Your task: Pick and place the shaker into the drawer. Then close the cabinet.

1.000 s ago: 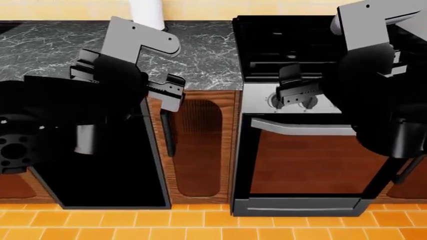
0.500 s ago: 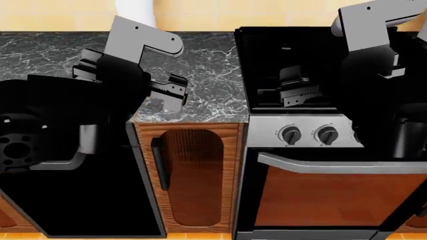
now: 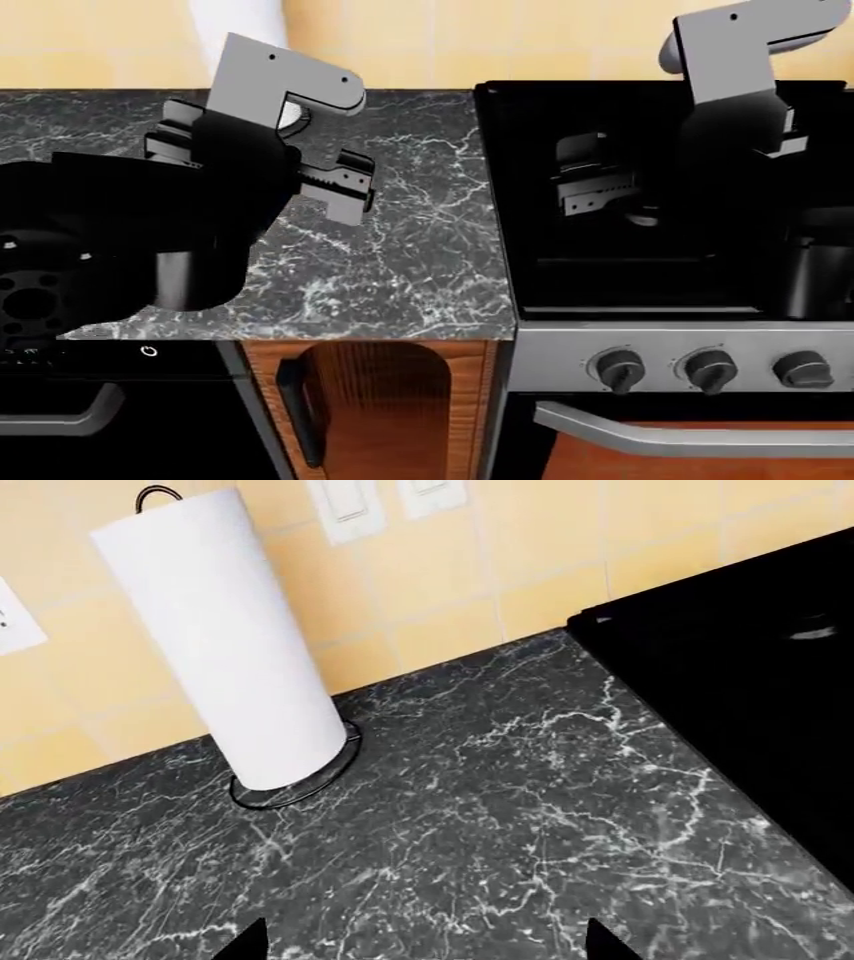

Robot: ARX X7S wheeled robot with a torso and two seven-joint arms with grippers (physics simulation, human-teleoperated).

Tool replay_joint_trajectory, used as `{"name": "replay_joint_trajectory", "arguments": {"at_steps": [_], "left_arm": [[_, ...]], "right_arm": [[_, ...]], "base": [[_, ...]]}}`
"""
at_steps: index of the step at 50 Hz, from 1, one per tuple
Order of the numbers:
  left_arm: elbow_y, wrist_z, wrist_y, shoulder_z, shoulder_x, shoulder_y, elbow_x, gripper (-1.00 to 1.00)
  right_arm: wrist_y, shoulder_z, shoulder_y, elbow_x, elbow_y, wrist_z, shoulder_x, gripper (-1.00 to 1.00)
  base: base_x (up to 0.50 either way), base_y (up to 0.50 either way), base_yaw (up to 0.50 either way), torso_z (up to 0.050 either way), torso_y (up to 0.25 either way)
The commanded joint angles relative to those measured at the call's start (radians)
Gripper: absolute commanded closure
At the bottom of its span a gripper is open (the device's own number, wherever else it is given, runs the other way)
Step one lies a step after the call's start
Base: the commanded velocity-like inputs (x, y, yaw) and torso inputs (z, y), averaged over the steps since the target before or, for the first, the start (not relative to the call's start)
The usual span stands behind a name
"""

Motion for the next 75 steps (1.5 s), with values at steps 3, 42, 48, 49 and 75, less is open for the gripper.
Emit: {"name": "replay_joint_trajectory", "arguments": {"at_steps": [3, 42, 48, 49, 75], "left_arm": [[-0.003, 0.004, 0.002, 0.001, 0.001, 0.004, 0.004, -1.0], [0.002, -0.001, -0.004, -0.006, 0.004, -0.003, -0.005, -1.0], [0.005, -0.002, -0.005, -0.007, 0.004, -0.003, -0.005, -1.0], [0.005, -0.002, -0.005, -0.007, 0.004, -0.003, -0.005, -1.0], [0.002, -0.011, -0.016, -0.009, 0.013, -0.015, -0.015, -1.0]], "right_arm": [[-0.002, -0.004, 0.0, 0.004, 0.002, 0.001, 0.001, -1.0], [-0.014, -0.008, -0.002, 0.02, -0.002, 0.009, 0.009, -1.0], [-0.019, -0.005, -0.001, 0.021, -0.01, 0.01, 0.012, -1.0], [-0.02, -0.004, 0.0, 0.021, -0.011, 0.01, 0.012, -1.0], [-0.023, -0.002, 0.006, 0.042, -0.012, 0.014, 0.024, -1.0]], "base": [[0.5, 0.0, 0.0, 0.0, 0.0], [0.29, 0.0, 0.0, 0.0, 0.001], [0.0, 0.0, 0.0, 0.0, 0.002], [0.0, 0.0, 0.0, 0.0, 0.0], [0.19, 0.0, 0.0, 0.0, 0.0]]}}
